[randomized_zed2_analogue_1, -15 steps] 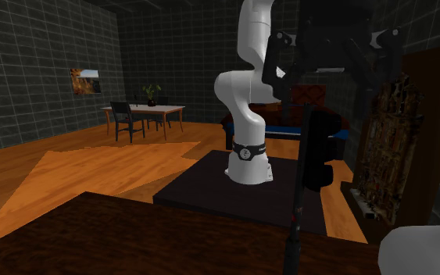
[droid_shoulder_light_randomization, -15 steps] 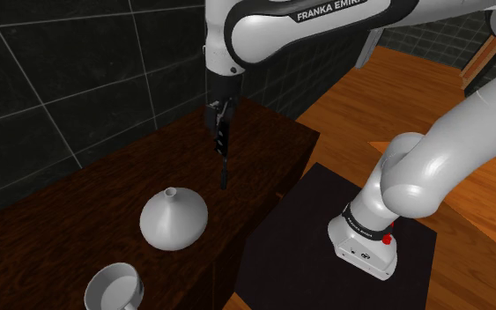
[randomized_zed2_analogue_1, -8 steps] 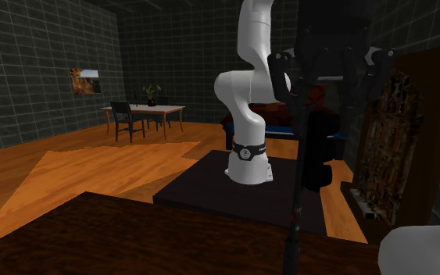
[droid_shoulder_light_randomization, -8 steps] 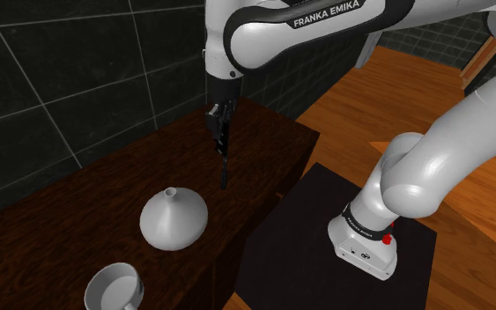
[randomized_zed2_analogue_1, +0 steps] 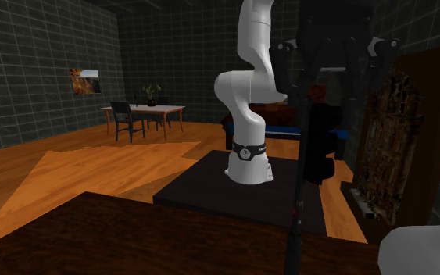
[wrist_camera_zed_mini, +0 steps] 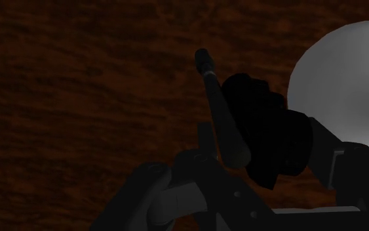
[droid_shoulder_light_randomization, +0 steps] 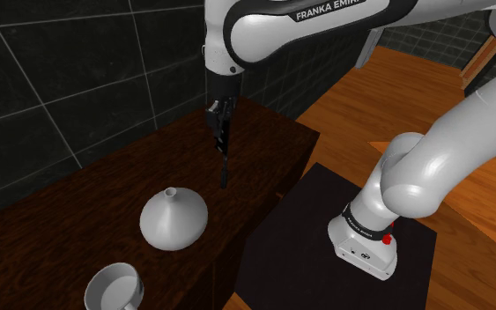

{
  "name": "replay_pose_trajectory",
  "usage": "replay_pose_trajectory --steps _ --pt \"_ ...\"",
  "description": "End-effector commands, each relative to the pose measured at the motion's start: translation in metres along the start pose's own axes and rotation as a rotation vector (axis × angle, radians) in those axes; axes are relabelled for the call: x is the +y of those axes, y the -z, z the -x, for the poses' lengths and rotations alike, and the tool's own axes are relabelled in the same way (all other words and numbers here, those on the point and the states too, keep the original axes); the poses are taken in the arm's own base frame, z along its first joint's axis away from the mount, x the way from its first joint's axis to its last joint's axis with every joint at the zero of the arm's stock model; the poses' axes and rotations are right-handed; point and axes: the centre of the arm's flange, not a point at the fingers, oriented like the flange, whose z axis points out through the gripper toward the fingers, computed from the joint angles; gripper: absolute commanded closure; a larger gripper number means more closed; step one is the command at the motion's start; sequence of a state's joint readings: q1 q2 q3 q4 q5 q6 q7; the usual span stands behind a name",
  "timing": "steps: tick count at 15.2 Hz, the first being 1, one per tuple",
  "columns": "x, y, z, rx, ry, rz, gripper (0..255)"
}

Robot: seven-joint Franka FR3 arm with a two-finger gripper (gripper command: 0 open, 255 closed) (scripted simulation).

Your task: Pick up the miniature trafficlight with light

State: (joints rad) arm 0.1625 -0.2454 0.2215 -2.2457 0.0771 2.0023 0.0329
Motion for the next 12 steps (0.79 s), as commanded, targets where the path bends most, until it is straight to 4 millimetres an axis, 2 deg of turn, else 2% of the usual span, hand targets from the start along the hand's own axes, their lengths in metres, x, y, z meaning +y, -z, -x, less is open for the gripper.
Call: replay_pose_trajectory --steps 1,12 --pt "-0.001 0.01 0.0 0.0 0.0 0.0 255" --pt "-0.002 0.068 0.0 0.0 0.0 0.0 255"
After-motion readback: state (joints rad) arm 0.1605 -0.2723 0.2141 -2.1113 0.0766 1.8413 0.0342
